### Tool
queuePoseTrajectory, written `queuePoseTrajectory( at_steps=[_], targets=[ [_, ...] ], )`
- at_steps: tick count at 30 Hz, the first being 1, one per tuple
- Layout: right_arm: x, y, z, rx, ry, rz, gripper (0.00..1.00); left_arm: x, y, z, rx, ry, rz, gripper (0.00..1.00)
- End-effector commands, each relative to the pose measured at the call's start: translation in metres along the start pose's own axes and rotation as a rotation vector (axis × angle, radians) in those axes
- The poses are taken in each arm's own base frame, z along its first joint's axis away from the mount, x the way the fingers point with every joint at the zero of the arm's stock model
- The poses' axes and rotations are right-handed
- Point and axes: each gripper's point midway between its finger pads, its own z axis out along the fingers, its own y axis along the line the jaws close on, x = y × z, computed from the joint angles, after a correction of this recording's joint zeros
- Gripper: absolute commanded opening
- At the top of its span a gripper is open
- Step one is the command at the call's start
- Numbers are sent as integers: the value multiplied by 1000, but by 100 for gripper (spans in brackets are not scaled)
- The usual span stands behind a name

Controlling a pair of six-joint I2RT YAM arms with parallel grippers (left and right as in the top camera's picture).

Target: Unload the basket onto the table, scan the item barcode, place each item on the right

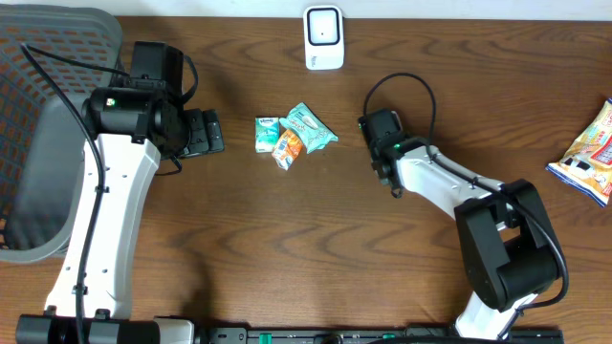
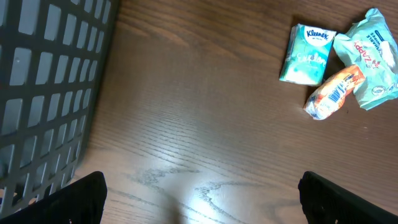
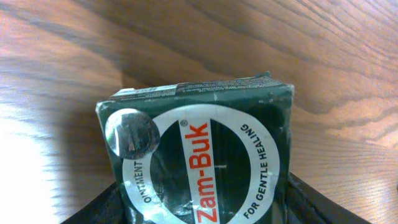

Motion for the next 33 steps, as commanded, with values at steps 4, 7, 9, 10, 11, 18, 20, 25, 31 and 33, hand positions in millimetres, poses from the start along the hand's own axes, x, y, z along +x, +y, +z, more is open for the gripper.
queuePoseTrajectory(
  at_steps=[4,7,9,10,11,18,20,25,31,33],
  targets=[
    [-3,5,-10,103,-27,-64,58,1,4,1,-13,4,10,98],
    [-7,-7,-20,231,-49,-90,60,0,3,1,-13,4,10,98],
    [-9,-6,-24,256,-58,-120,67,1,4,1,-13,4,10,98],
    [-9,-5,-25,256,-59,-122,68,1,4,1,-13,4,10,98],
    [-9,-3,-25,253,-63,-125,71,1,4,1,-13,4,10,98],
    [-10,17,-26,161,-76,-108,79,0,3,1,-13,4,10,98],
    [-10,35,-24,31,-69,-65,79,0,3,1,-13,4,10,97],
    [-40,35,-50,-232,-123,58,77,0,3,1,-13,4,10,98],
    [-54,-16,-51,-415,-158,254,87,1,4,1,-13,4,10,97],
    [-48,-29,-40,-454,-132,306,88,0,3,1,-13,4,10,98]
  ],
)
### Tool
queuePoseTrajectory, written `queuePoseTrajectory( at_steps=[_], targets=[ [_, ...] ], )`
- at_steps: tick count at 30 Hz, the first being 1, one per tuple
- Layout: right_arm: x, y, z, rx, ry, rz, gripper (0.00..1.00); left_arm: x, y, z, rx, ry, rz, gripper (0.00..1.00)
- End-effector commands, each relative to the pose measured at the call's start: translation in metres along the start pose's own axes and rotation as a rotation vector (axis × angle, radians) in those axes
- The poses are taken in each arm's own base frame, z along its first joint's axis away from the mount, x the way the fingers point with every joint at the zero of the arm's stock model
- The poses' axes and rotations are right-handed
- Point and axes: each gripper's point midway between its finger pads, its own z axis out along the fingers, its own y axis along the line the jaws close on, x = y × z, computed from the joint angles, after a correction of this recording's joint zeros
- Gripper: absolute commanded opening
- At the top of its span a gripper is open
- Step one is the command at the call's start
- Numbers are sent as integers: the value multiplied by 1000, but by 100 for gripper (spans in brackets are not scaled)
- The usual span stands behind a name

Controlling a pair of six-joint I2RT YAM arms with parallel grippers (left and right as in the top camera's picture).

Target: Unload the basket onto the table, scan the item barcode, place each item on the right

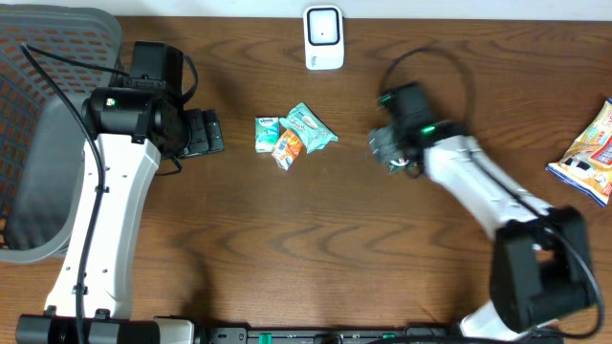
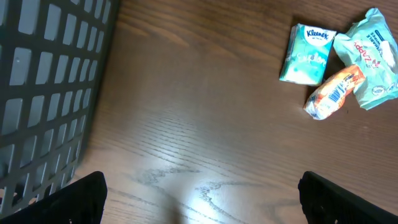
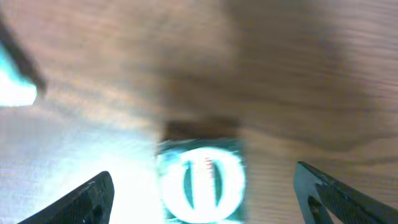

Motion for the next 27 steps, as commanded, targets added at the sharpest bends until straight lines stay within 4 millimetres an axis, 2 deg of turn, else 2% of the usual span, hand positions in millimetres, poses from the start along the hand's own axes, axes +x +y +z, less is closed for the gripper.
queuePoseTrajectory(
  at_steps=[1,4,6,11,16,17,18,19,22,24,27],
  targets=[
    [1,-16,3,-163,18,127,89,0,3,1,-13,4,10,98],
    [9,-23,14,-249,51,188,90,0,3,1,-13,4,10,98],
    [16,-21,22,-313,79,211,89,1,4,1,-13,4,10,98],
    [36,-22,46,-334,153,243,87,0,3,1,-13,4,10,98],
    [51,-7,60,-400,212,254,81,0,3,1,-13,4,10,98],
    [53,-5,62,-406,221,254,75,0,3,1,-13,4,10,98],
    [57,-4,65,-407,235,257,63,0,3,1,-13,4,10,98],
    [59,-4,66,-407,241,258,43,0,3,1,-13,4,10,98],
    [56,-2,64,-422,233,260,27,0,3,1,-13,4,10,98],
    [53,-2,62,-423,226,274,21,0,3,1,-13,4,10,98],
    [45,-4,58,-420,207,287,4,0,3,1,-13,4,10,98]
  ],
)
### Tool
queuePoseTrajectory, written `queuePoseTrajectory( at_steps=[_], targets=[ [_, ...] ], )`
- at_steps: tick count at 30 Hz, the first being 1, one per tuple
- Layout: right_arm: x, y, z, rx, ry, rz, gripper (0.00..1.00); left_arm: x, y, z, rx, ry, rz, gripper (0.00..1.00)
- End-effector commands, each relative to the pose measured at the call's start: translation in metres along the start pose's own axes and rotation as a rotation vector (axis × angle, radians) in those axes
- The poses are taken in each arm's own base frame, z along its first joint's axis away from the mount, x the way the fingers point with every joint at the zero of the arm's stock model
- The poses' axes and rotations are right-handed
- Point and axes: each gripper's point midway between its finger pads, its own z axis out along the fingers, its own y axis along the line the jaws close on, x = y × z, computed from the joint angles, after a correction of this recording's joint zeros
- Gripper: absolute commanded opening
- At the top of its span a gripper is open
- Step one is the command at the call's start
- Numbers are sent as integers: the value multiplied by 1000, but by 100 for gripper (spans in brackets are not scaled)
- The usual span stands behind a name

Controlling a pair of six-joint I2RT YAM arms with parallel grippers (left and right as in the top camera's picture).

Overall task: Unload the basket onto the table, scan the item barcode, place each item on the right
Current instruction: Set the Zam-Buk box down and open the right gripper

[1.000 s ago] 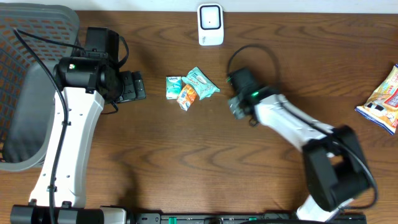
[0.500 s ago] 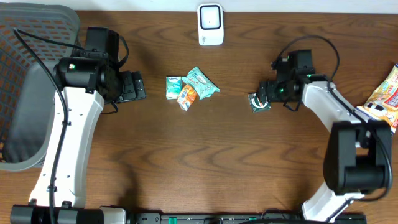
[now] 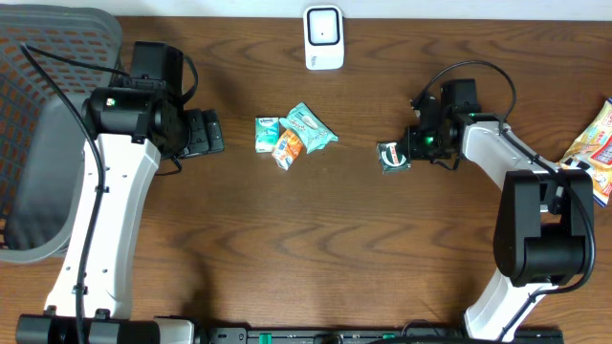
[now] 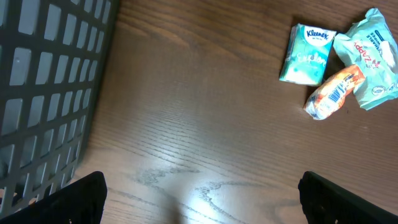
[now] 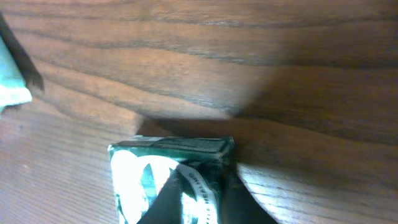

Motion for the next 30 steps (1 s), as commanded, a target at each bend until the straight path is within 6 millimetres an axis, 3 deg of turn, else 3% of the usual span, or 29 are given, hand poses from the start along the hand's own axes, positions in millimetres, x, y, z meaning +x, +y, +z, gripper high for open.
queuePoseTrajectory(
  at_steps=[1,7,11,17,22,25,30],
  targets=[
    [8,3,6,-6,30,23,1,0,3,1,-13,4,10,98],
    [-16,25,-28,-4,-73,-38,1,0,3,1,-13,4,10,98],
    [-23,28,-42,73,-116,-75,1,0,3,1,-13,4,10,98],
    [-11,38,-33,115,-74,-113,50,0,3,1,-13,4,10,98],
    [3,27,-28,259,-27,-141,52,0,3,1,-13,4,10,98],
    [12,24,-25,312,0,-159,69,0,3,1,-13,4,10,98],
    [30,20,-21,339,50,-166,77,0,3,1,-13,4,10,98]
  ],
)
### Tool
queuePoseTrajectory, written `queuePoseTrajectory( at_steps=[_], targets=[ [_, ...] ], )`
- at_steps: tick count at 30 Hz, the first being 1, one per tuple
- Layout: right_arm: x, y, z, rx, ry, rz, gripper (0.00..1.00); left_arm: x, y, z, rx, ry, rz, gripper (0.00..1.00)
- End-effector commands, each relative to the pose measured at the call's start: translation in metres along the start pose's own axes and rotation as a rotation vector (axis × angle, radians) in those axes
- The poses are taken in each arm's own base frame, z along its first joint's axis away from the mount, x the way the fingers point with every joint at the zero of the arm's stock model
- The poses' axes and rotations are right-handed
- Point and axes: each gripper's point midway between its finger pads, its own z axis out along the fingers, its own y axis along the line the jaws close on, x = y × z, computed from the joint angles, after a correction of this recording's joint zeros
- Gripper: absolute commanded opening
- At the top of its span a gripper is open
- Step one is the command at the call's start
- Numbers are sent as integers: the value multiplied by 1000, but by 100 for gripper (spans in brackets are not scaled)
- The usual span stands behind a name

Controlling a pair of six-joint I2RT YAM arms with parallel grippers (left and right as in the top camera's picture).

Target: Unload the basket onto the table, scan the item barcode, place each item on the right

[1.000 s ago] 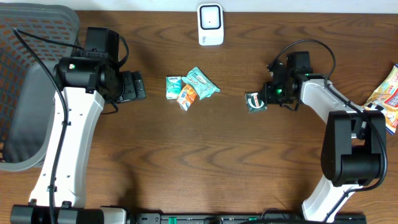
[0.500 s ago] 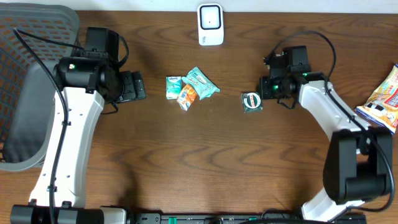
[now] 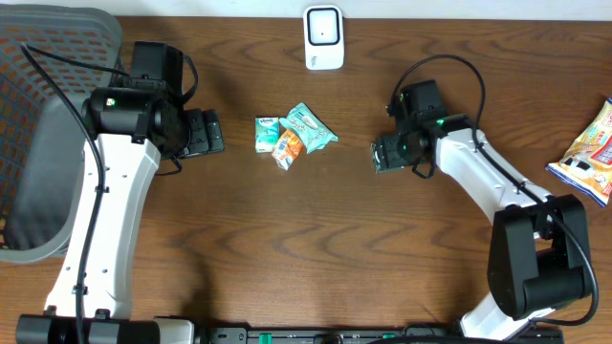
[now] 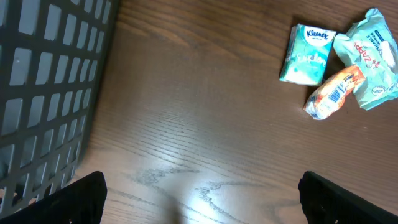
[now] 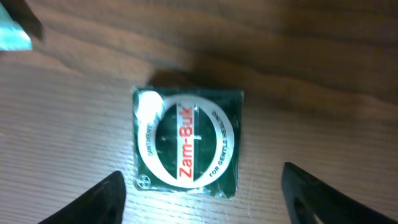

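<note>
A dark green Zam-Buk box [image 5: 188,142] lies flat on the table with its round label facing up; in the overhead view the box [image 3: 383,154] is right of centre. My right gripper [image 5: 205,202] hovers over it, open, one finger [image 5: 104,198] on each side and not touching it. The white scanner [image 3: 323,38] stands at the table's back edge. My left gripper [image 4: 202,205] is open over bare wood beside the basket, holding nothing.
A Kleenex packet [image 4: 308,55], an orange packet [image 4: 333,93] and a teal packet [image 4: 373,59] lie together at the table's middle. A dark mesh basket [image 4: 43,93] stands at the left. A snack bag [image 3: 588,153] lies at the far right edge.
My right wrist was to the right of the box with its fingers close together against it. Now it sits above the box with the fingers spread wide. The left arm has not moved.
At first the Zam-Buk box sat tight between my right fingers. Then the gripper was open over the box on the table. Then the wrist stood to the box's right, fingers together. Now it is open above the box, label up. The left arm stayed still.
</note>
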Motion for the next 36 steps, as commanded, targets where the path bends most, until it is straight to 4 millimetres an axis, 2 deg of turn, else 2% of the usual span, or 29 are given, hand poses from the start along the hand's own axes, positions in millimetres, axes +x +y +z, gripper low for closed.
queuePoseTrajectory(
  at_steps=[1,6,12,21,27,33,36],
  targets=[
    [16,-8,9,54,45,-2,78,0,3,1,-13,4,10,98],
    [23,-9,19,52,33,-2,85,0,3,1,-13,4,10,98],
    [25,-4,28,25,3,-6,85,0,3,1,-13,4,10,98],
    [14,23,29,-14,-56,-61,85,0,3,1,-13,4,10,98],
    [10,33,28,-25,-74,-84,83,0,3,1,-13,4,10,98],
    [10,33,28,-23,-75,-86,83,0,3,1,-13,4,10,98],
    [9,20,28,54,-84,-83,82,0,3,1,-13,4,10,98]
  ],
)
